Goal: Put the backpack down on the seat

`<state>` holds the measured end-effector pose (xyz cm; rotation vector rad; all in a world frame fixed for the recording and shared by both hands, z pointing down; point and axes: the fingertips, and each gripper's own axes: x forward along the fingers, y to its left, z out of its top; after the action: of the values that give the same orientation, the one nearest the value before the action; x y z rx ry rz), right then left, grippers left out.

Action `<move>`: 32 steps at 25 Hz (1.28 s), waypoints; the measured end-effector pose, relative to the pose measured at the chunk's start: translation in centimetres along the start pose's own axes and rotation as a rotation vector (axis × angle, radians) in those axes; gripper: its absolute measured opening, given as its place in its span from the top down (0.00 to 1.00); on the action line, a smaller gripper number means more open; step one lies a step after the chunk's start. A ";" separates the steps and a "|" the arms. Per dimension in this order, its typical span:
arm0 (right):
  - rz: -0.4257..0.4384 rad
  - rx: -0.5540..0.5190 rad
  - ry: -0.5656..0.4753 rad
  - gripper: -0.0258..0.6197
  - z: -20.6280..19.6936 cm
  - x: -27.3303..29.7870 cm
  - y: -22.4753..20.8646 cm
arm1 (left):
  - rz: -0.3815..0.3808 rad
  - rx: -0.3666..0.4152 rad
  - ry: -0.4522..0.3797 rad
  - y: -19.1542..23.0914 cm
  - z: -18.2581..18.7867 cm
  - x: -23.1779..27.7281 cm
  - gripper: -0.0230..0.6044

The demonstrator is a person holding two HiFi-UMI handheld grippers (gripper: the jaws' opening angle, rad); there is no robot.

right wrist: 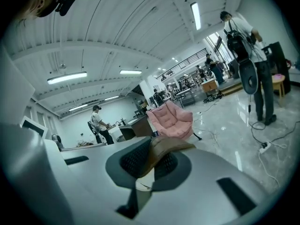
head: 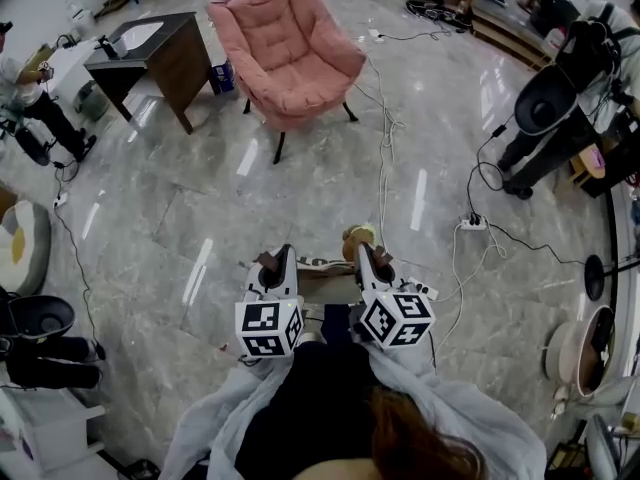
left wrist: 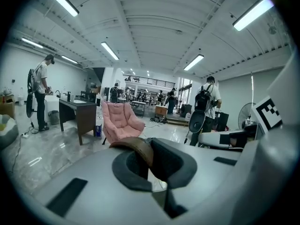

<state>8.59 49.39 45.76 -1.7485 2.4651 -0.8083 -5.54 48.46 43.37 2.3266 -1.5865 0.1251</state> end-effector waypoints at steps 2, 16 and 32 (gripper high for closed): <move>0.011 0.007 0.005 0.95 1.2 1.7 -0.9 | 0.010 -0.007 -0.005 0.2 0.7 2.0 0.94; 0.079 -0.049 0.000 0.95 6.6 9.6 -6.0 | 0.075 -0.032 -0.057 0.6 3.3 11.8 0.94; 0.054 0.022 0.011 0.95 7.3 12.8 -8.7 | 0.086 -0.033 -0.002 1.0 3.1 15.9 0.94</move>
<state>13.59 33.05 46.64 -1.6678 2.4888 -0.8396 -0.78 33.02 44.61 2.2354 -1.6771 0.1157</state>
